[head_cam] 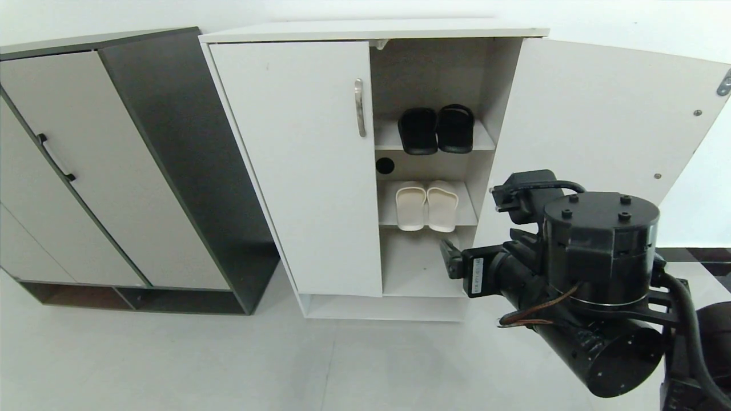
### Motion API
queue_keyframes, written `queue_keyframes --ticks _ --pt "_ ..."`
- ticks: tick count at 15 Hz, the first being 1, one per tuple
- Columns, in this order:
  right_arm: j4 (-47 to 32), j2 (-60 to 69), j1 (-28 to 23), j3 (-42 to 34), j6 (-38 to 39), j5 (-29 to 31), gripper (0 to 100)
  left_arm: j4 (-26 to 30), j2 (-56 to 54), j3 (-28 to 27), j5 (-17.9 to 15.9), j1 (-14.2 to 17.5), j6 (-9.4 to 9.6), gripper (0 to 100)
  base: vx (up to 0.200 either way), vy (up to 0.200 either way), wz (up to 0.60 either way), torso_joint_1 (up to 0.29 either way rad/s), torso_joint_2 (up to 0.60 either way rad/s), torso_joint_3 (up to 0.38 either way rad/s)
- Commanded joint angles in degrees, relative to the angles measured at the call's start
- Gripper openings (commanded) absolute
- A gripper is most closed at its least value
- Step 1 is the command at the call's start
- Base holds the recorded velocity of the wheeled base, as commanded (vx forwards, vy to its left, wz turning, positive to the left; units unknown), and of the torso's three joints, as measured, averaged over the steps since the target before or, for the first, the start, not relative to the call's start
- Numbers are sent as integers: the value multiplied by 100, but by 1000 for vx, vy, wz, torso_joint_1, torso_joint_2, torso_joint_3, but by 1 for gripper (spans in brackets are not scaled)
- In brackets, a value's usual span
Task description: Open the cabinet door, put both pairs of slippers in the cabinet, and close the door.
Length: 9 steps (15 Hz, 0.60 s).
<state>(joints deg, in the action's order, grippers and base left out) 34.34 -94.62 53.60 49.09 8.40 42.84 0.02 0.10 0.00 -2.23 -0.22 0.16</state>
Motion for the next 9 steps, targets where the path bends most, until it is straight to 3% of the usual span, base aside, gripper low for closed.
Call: queue_keyframes --ticks 1,9 --pt "2 -12 -16 -14 -5 -12 100 6 8 0 3 4 2 0 0 0 0 0 0 0" --pt "134 -127 -16 -22 -14 -12 100 -2 8 0 3 4 2 0 0 0 0 0 0 0"
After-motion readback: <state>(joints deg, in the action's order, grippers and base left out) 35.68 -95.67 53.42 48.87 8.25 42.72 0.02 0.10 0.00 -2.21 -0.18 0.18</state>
